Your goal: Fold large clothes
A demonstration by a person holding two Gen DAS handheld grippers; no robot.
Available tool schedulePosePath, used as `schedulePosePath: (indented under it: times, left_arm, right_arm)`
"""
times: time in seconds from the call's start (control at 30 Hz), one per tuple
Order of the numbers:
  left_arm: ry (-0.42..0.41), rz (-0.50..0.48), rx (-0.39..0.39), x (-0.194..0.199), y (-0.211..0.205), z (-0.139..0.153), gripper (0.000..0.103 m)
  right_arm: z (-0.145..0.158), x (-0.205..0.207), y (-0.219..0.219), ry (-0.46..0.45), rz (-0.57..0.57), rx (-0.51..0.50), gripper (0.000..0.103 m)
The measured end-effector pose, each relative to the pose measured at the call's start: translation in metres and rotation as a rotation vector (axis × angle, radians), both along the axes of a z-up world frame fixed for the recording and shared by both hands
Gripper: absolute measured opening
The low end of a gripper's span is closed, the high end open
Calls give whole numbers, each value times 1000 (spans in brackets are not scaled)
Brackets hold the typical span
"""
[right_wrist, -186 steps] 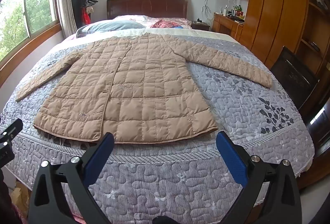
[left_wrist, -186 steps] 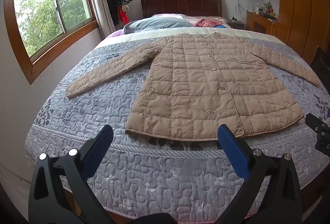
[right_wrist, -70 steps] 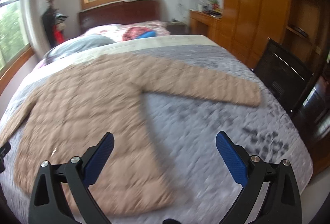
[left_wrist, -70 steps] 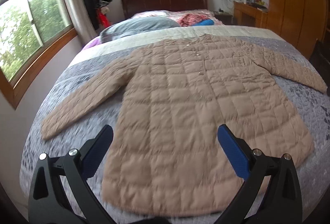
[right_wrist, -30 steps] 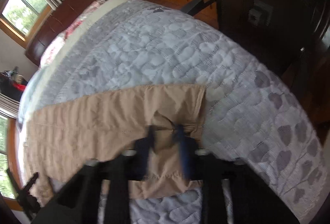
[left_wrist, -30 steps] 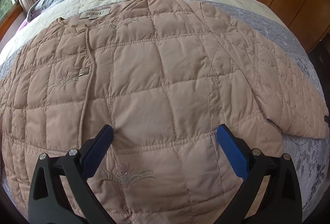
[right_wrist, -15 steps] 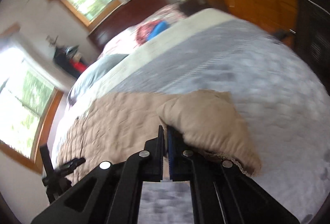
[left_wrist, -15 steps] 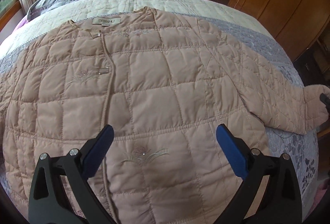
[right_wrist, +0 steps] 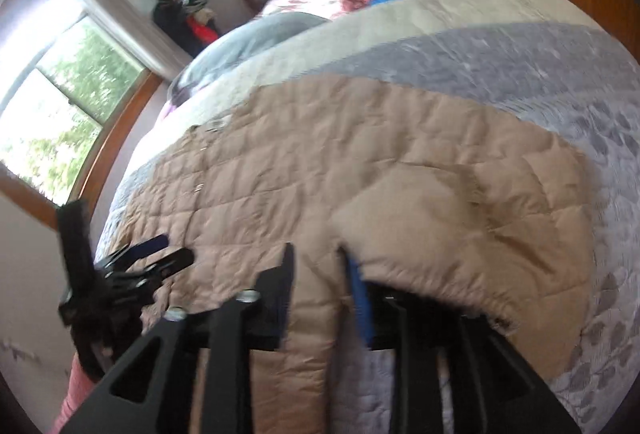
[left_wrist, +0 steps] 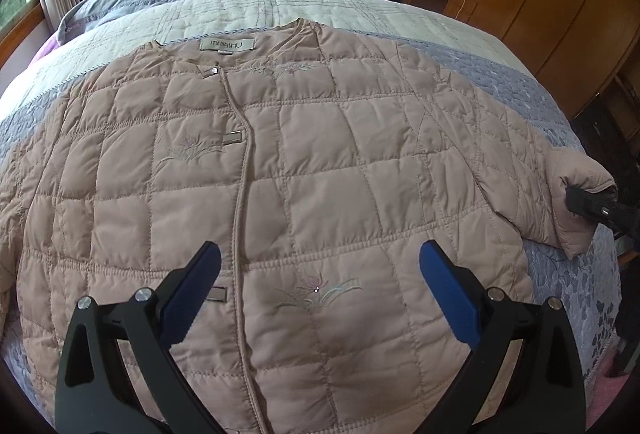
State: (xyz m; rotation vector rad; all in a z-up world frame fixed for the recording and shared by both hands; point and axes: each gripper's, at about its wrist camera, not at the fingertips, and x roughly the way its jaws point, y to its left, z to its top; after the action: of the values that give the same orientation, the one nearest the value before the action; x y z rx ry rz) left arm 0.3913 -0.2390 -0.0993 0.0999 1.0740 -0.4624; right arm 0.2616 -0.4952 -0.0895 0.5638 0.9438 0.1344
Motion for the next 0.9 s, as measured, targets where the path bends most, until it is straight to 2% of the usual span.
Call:
schedulePosePath:
  times: [0.1, 0.13, 0.23, 0.37, 0.4, 0.47, 0.6, 0.7, 0.77, 0.8, 0.83, 0.9]
  left_arm:
    - [16, 3, -16, -1, -3, 0, 98]
    - [27, -3, -28, -2, -6, 0, 98]
    - [44, -34, -60, -10, -20, 2, 97]
    - [88, -105, -108, -24, -48, 6, 90]
    - [106, -122, -122, -26, -58, 6, 84]
    - [137, -145, -139, -30, -74, 5, 82]
    - [170, -197, -185, -37, -112, 0, 82]
    - [204, -224, -220, -40, -139, -4, 82]
    - [198, -233, -207, -44, -152, -4, 82]
    - [191, -235, -196, -45, -159, -6, 77]
    - [189, -237, -180, -45, -166, -8, 60]
    - [205, -239, -160, -45, -173, -14, 36]
  right_arm:
    - [18, -17, -6, -96, 28, 121, 33]
    - [25, -25, -12, -126, 15, 132, 33]
    - [38, -45, -32, -160, -97, 39, 33]
    - [26, -68, -67, -87, -319, -70, 33]
    - [20, -72, -74, -65, -370, -103, 33]
    - [5, -81, -90, -4, -489, -185, 33]
    - [-19, -85, -116, 97, -572, -218, 33]
    - [-34, -88, -132, 127, -581, -189, 33]
    - [-46, -82, -132, 142, -572, -178, 33]
    - [-50, -81, -132, 145, -562, -165, 33]
    - [-50, -80, -130, 145, -557, -156, 33]
    - [-54, -76, -129, 145, -546, -154, 33]
